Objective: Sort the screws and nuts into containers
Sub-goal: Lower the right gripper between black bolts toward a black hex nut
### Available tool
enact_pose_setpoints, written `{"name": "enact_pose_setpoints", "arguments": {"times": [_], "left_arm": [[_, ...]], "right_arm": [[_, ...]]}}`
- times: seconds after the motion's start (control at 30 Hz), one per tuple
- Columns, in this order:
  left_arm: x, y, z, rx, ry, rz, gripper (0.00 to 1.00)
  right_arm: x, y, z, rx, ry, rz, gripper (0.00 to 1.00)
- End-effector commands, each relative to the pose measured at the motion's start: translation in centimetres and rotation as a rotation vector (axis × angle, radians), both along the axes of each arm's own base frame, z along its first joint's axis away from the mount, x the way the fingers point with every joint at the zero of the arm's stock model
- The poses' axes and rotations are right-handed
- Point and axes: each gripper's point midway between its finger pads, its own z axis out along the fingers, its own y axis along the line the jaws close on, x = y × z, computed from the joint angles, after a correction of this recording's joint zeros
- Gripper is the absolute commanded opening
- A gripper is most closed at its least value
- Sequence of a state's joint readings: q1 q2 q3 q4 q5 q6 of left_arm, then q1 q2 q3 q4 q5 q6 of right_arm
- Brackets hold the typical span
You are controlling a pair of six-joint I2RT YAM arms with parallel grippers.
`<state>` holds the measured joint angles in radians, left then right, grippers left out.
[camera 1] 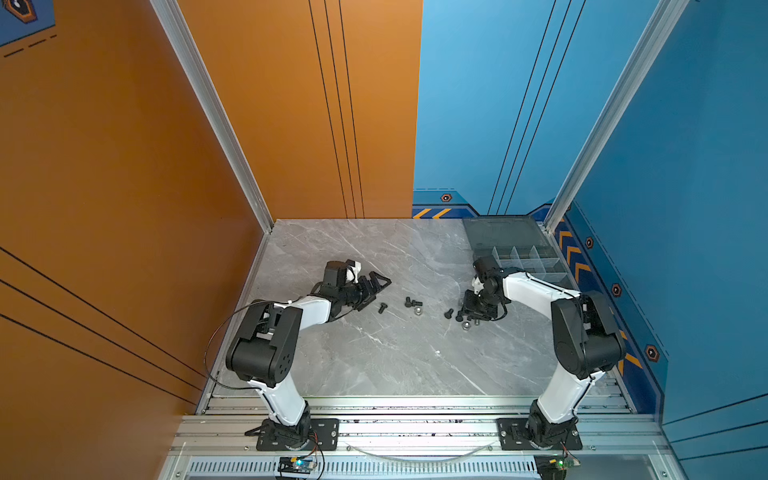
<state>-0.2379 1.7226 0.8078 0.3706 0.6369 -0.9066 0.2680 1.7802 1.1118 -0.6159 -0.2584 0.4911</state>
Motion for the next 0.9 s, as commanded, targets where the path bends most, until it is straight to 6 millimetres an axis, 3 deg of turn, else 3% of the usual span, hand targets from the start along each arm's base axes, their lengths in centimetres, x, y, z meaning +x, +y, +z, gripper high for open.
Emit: {"name": "enact_pose_setpoints", "arguments": {"times": [0.0, 0.43, 0.87], "left_arm": [[0.2, -0.5, -0.1, 0.002, -0.002, -0.021, 0.98], [0.1, -0.7, -0.3, 0.004, 0.0, -0.024, 0.98], [0.0, -0.7, -0.6, 0.008, 0.005, -0.026, 0.98]], "right_arm": [[-1.3, -1.3, -0.3, -0.048, 0.025, -0.007, 0.42], [-1.6, -1.9, -1.0, -0.035, 0.036, -0.024, 0.4], [-1.2, -1.4, -1.9, -0.054, 0.046, -0.014, 0.27]]}}
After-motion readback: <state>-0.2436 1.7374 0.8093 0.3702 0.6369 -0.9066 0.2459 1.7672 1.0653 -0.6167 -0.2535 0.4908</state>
